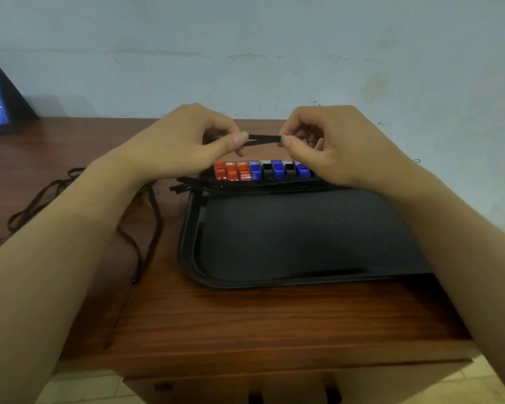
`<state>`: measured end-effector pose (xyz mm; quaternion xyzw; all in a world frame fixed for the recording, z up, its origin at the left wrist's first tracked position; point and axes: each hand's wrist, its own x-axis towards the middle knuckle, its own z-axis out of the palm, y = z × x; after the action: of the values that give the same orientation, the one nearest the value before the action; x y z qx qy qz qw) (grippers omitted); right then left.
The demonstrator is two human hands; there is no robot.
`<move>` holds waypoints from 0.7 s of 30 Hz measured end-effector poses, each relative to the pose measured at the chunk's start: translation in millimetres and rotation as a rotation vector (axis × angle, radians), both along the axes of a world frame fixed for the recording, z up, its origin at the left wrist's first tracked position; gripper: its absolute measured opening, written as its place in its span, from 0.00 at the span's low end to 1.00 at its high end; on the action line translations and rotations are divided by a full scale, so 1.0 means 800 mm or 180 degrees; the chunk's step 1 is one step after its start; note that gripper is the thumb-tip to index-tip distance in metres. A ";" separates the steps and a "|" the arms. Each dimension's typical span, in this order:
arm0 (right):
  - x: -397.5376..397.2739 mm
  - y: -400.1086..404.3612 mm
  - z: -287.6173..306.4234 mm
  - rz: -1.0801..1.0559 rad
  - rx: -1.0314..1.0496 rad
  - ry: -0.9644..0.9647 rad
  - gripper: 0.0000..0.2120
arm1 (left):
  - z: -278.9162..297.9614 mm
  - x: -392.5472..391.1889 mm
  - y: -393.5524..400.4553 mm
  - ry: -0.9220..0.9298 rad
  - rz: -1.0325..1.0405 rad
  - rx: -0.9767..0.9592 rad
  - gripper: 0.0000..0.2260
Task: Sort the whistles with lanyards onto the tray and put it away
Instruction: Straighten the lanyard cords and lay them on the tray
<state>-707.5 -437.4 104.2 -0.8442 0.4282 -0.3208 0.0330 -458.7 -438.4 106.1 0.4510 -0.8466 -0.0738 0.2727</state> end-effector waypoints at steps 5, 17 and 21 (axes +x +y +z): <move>-0.015 -0.008 0.009 -0.0529 -0.0072 -0.0200 0.04 | 0.000 0.028 -0.012 -0.0067 0.0389 -0.0011 0.17; -0.060 -0.032 0.014 -0.2045 0.0070 -0.0106 0.10 | 0.002 0.063 -0.022 -0.0031 0.1096 -0.0099 0.16; -0.066 -0.032 0.015 -0.2262 0.0102 -0.0141 0.11 | 0.002 0.069 -0.025 -0.0068 0.1255 -0.0183 0.17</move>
<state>-760.6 -463.2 116.5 -0.6347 0.6993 -0.3237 -0.0582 -403.4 -458.6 107.6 0.6008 -0.7465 0.0100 0.2857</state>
